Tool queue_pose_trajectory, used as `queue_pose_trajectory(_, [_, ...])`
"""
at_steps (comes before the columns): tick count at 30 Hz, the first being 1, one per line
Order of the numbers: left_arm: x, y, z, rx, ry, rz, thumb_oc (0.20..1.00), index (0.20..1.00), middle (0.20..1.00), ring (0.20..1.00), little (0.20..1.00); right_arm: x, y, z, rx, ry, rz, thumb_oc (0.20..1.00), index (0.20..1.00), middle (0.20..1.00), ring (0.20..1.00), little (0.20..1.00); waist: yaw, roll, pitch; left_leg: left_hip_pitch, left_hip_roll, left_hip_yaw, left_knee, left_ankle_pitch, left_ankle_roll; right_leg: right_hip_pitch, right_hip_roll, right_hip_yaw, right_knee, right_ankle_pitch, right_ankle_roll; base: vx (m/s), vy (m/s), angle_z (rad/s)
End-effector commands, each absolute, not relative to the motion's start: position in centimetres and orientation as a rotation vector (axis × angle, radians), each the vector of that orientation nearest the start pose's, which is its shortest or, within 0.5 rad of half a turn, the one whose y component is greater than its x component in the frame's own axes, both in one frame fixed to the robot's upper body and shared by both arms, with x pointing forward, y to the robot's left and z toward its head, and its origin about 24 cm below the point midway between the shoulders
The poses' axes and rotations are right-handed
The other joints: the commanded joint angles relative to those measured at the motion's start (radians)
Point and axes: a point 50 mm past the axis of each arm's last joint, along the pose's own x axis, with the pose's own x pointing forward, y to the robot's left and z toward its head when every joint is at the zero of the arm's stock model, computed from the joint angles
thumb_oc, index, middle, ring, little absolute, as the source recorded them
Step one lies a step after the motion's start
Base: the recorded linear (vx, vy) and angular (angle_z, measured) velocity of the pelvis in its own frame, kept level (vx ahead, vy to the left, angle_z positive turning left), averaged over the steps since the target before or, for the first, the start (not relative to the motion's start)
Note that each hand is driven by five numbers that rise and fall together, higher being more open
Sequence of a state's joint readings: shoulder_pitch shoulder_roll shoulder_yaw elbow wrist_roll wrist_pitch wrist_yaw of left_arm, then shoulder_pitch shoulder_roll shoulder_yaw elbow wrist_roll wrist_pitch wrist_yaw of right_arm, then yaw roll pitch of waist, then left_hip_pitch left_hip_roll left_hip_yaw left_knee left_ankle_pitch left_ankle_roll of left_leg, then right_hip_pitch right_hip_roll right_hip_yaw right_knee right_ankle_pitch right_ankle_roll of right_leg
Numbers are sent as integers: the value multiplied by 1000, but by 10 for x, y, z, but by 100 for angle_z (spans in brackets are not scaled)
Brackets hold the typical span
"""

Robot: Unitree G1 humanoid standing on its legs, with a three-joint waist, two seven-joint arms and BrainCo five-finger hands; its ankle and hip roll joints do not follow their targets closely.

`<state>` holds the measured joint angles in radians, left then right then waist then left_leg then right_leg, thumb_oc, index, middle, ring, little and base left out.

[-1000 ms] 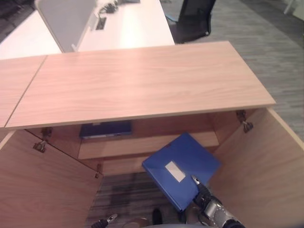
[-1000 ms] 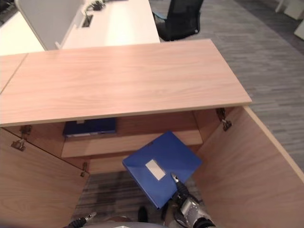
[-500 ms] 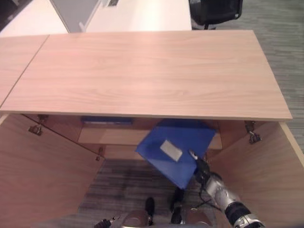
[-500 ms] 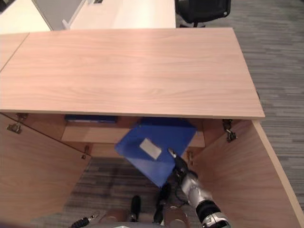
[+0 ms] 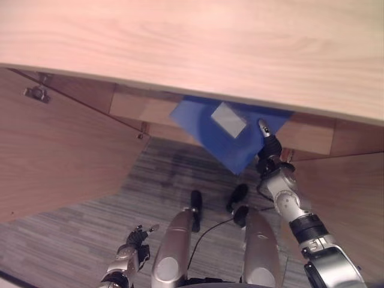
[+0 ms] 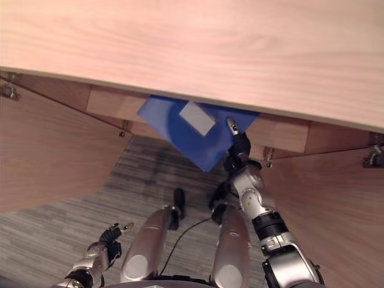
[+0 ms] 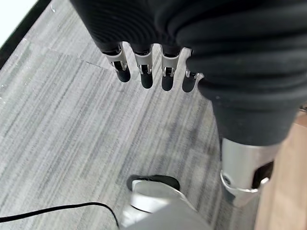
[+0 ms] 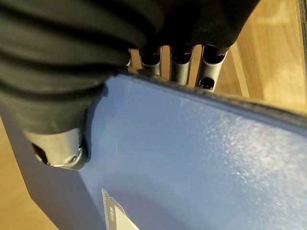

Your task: Put the empty folder in the office cabinet

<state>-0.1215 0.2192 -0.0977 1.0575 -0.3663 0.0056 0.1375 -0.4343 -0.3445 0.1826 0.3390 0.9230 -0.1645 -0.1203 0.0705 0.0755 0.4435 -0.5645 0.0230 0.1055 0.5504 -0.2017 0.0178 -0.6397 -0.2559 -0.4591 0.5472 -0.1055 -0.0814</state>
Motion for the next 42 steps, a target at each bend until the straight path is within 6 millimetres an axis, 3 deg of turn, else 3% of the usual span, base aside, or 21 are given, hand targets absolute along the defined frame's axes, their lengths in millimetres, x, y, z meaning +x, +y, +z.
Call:
queue_pose_trajectory(1, [139, 239, -140, 49, 1005, 349, 1000, 1000, 1000, 1000, 1000, 320, -172, 131, 619, -332, 53, 200, 200, 200, 200, 200, 0, -10, -97, -84, 39, -11, -35, 58, -11, 49, -44, 76, 123, -138, 90, -60, -1, -4])
queue_pose_trajectory(8, [151, 236, -132, 35, 937, 373, 1000, 1000, 1000, 1000, 1000, 324, -178, 162, 747, -479, -92, 200, 200, 200, 200, 200, 0, 5, -81, -274, 31, -23, 150, 5, 2, -132, -77, 130, 295, -216, 45, -33, -2, 2])
queue_pose_trajectory(13, [156, 242, -127, 74, 918, 412, 1000, 1000, 1000, 1000, 1000, 342, -187, 189, 864, -533, -281, 200, 200, 200, 200, 200, 8, 19, -79, -420, 24, -31, 274, -24, 7, -272, -107, 170, 417, -258, 24, -23, 4, 9])
queue_pose_trajectory(18, [160, 245, -125, 107, 915, 436, 1000, 1000, 1000, 1000, 1000, 359, -197, 203, 951, -507, -401, 200, 200, 200, 200, 200, 25, 12, -89, -523, 11, -35, 346, -42, 8, -373, -126, 195, 501, -285, 8, -2, -17, 5])
queue_pose_trajectory(26, [162, 246, -125, 167, 924, 422, 1000, 1000, 1000, 1000, 1000, 382, -213, 225, 1023, -467, -509, 200, 200, 200, 200, 200, 54, 5, -118, -573, -7, -48, 360, -46, 10, -426, -139, 196, 538, -296, 4, 12, -24, 7])
queue_pose_trajectory(29, [159, 248, -127, 174, 942, 424, 1000, 1000, 1000, 1000, 1000, 391, -219, 247, 1005, -464, -516, 200, 200, 200, 200, 200, 72, -4, -138, -573, -11, -55, 357, -46, 7, -419, -141, 187, 538, -299, 5, 14, -46, 7])
queue_pose_trajectory(37, [149, 256, -133, 199, 1018, 434, 1000, 1000, 1000, 1000, 1000, 398, -209, 294, 1009, -517, -421, 200, 200, 200, 200, 200, 100, -23, -177, -534, -8, -76, 302, -36, 0, -368, -141, 151, 495, -293, 20, 17, -34, 10])
queue_pose_trajectory(42, [146, 259, -135, 213, 1047, 444, 1000, 1000, 1000, 1000, 1000, 400, -202, 303, 1040, -520, -390, 200, 200, 200, 200, 200, 109, -34, -196, -511, -7, -86, 284, -36, -2, -338, -141, 139, 476, -293, 27, 25, -19, 3])
